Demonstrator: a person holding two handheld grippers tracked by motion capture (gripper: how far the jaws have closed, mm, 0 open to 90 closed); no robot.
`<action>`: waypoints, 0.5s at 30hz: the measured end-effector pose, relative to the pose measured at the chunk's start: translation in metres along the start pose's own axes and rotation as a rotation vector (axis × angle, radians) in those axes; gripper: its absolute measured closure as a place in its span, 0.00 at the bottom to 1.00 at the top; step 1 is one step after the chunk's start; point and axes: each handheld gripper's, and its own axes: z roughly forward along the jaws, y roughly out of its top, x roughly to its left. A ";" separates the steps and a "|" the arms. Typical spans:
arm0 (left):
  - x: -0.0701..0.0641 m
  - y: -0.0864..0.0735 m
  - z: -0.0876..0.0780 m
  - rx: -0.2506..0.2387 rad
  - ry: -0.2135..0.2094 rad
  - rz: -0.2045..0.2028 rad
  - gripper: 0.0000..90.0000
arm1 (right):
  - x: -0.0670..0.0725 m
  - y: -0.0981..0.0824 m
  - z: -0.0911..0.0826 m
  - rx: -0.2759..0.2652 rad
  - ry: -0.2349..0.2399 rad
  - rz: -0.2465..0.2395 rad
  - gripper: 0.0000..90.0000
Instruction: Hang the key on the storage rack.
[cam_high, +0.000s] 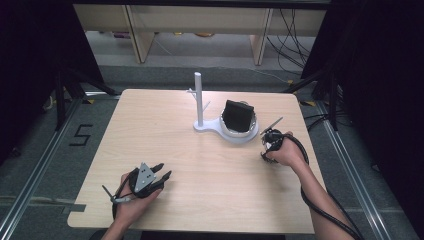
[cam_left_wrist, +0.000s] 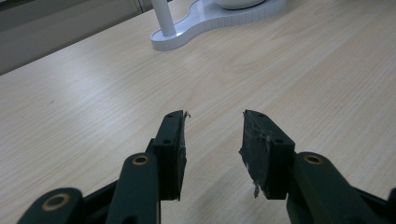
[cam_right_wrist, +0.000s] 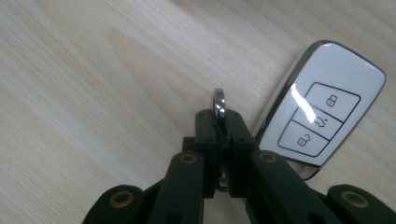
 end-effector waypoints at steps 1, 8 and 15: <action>0.000 0.000 0.000 -0.001 0.001 0.000 0.65 | 0.000 -0.001 0.000 -0.001 0.001 0.006 0.97; 0.000 0.000 0.000 0.001 0.000 0.000 0.65 | -0.001 -0.003 -0.007 -0.107 0.033 0.011 0.97; 0.000 0.000 0.000 0.000 0.000 -0.001 0.65 | 0.003 -0.004 -0.019 -0.180 0.036 0.009 0.97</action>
